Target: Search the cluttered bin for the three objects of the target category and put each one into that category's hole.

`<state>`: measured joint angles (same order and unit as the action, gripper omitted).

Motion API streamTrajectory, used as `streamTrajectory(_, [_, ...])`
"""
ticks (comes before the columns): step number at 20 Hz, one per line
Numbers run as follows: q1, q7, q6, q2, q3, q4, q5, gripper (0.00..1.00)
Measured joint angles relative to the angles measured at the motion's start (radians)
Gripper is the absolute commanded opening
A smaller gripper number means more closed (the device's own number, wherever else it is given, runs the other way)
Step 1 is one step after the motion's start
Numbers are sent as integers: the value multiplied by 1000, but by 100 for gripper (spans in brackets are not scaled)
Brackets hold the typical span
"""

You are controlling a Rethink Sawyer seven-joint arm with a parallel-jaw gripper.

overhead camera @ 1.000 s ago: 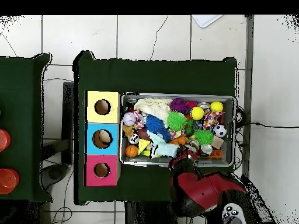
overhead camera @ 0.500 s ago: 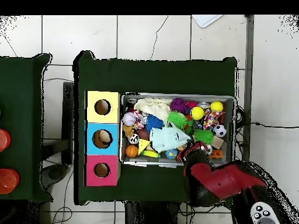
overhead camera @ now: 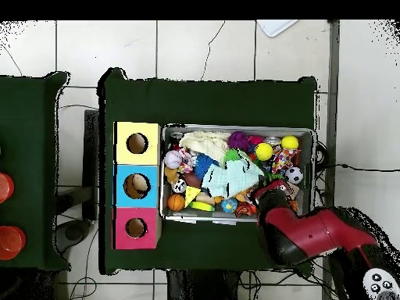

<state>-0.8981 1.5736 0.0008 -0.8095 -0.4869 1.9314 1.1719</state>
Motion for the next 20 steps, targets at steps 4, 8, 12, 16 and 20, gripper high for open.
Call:
streamTrajectory(4, [-77,-2,44,2,-102,0,1,0])
streamTrajectory(8, [-144,-11,87,14,-188,0,0,0])
streamTrajectory(12, [-209,-20,140,38,-265,0,-1,0])
streamTrajectory(16, [-237,-21,192,64,-287,0,-1,0])
streamTrajectory(20, [-251,-23,238,92,-289,0,-1,0])
